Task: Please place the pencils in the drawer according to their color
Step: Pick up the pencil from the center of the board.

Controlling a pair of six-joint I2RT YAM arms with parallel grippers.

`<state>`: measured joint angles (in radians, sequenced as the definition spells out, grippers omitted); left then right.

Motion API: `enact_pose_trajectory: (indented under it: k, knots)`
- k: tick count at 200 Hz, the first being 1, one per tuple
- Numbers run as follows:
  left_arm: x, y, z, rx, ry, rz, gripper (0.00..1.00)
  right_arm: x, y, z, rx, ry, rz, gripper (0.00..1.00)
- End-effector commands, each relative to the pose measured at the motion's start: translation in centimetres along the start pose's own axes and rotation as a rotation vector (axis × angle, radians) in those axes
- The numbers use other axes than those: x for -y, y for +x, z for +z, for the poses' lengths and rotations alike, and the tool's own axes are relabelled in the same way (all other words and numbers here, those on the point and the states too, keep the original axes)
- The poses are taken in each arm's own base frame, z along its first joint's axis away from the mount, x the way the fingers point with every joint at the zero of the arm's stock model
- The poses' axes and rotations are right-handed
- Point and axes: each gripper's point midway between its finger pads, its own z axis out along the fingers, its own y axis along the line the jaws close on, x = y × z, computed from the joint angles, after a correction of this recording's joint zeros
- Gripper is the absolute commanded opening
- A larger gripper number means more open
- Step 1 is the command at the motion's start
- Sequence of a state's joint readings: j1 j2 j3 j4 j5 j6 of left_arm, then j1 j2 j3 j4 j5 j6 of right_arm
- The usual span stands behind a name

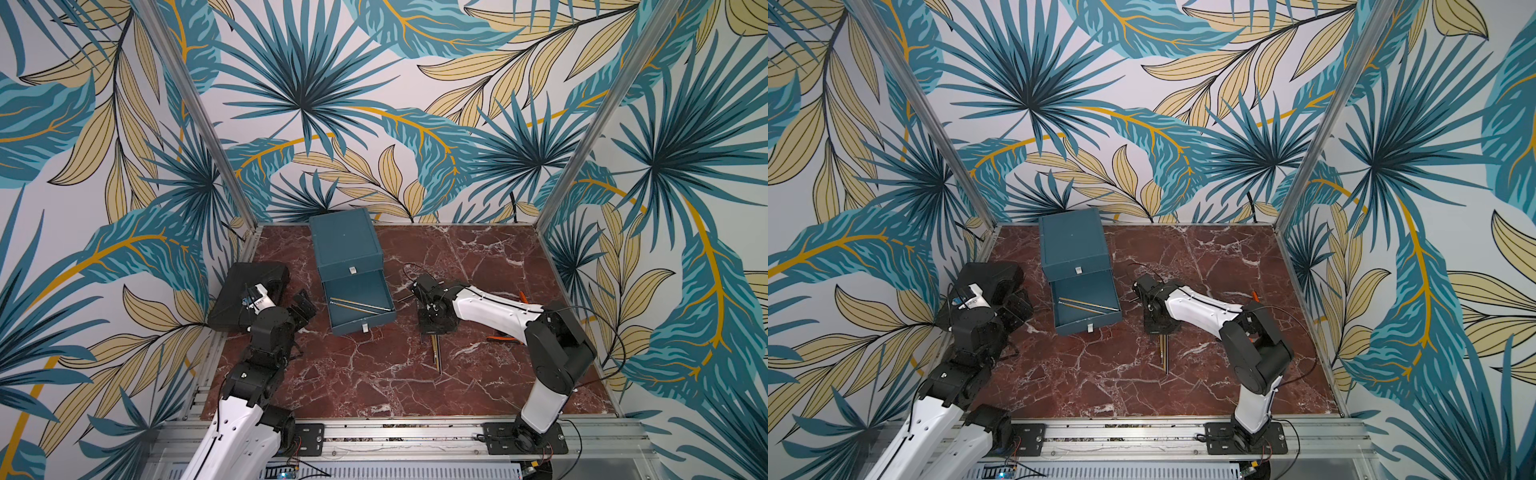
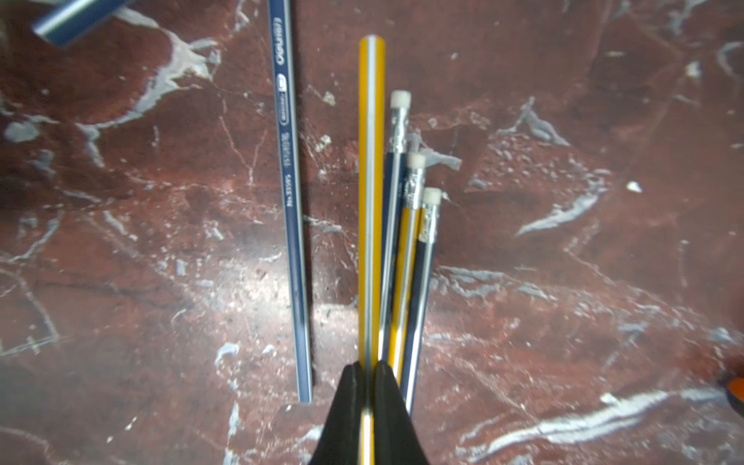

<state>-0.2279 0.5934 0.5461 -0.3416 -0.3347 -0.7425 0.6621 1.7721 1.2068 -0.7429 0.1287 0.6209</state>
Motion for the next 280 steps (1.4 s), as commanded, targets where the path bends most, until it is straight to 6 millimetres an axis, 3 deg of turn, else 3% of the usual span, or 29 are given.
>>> enact_pose_trajectory:
  k: [1,62,124,202,254,259,280]
  knots:
    - [0.3,-1.3,-0.5,0.033,0.0,0.01,1.0,0.9,0.5,-1.2,0.008,0.024,-0.01,0.0]
    - [0.7,-1.3,-0.4,0.029,0.018,0.002,1.0,1.1,-0.9,-4.4,0.102,0.003,-0.052,0.0]
    - [1.0,-0.6,0.2,0.002,0.03,-0.003,1.0,-0.4,-4.7,-10.3,0.298,-0.059,-0.182,0.0]
    - [1.2,0.3,0.2,-0.046,0.047,-0.018,1.0,-6.4,-7.7,-16.6,0.491,-0.214,-0.416,0.0]
    - [1.4,0.6,0.2,-0.064,0.059,-0.028,1.0,-10.3,-7.9,-18.3,0.536,-0.267,-0.555,0.0]
    - [1.4,0.6,0.2,-0.062,0.059,-0.028,1.0,-11.6,-7.0,-18.6,0.537,-0.283,-0.596,0.0]
    - [1.3,0.7,0.3,-0.066,0.054,-0.027,1.0,-13.2,-6.4,-19.0,0.552,-0.292,-0.678,0.0]
